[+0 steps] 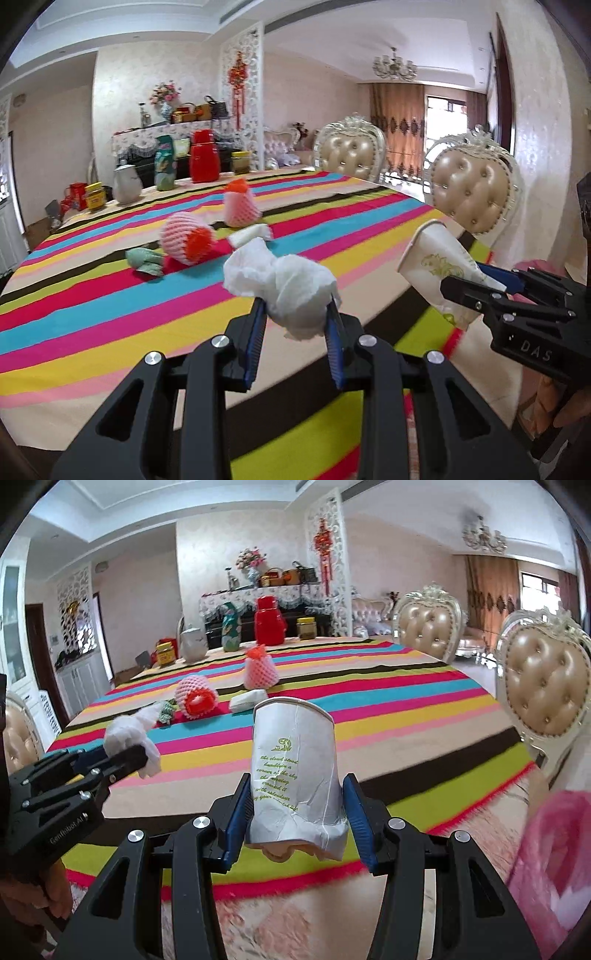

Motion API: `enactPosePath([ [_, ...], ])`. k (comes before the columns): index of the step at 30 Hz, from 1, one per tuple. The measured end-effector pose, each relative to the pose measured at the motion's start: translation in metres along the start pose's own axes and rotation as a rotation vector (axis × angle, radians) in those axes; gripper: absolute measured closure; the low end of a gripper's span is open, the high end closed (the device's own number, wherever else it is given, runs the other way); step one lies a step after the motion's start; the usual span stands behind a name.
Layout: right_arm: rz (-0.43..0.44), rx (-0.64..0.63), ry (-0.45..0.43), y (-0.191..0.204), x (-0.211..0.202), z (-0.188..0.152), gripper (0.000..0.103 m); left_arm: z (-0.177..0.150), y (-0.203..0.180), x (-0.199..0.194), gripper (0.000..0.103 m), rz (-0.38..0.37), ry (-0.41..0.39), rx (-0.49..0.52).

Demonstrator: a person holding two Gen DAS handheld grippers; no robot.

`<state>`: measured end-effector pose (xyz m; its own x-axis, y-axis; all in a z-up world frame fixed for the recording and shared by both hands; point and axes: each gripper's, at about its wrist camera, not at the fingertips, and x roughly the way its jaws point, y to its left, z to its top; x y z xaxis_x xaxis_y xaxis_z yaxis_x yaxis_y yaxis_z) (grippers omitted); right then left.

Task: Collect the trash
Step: 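Carry the paper cup and plastic bag to the pink bin, then open both tools to drop the paper cup and bag into the bin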

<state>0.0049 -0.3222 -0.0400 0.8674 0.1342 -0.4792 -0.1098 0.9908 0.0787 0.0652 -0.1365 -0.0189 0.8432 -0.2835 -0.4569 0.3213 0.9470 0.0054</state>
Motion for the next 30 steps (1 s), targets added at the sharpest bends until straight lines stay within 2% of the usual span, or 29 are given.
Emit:
enactPosePath([
  [8,-0.058,0.065,-0.033,-0.039,-0.042,-0.019,0.054,-0.006,-0.055,0.008,0.074,-0.115,0.032,0.09],
  [17,-0.227,0.127,-0.046,-0.106,-0.093,-0.044,0.054,0.002,-0.137,0.011,0.074,-0.311,0.029,0.19],
  [23,-0.36,0.216,-0.055,-0.163,-0.124,-0.065,0.054,0.011,-0.199,0.021,0.074,-0.451,0.035,0.239],
  [26,-0.423,0.269,-0.064,-0.196,-0.137,-0.072,0.054,0.016,-0.232,0.03,0.074,-0.544,0.036,0.251],
  [30,-0.469,0.319,-0.066,-0.23,-0.148,-0.077,0.054,0.018,-0.272,0.045,0.074,-0.614,0.044,0.279],
])
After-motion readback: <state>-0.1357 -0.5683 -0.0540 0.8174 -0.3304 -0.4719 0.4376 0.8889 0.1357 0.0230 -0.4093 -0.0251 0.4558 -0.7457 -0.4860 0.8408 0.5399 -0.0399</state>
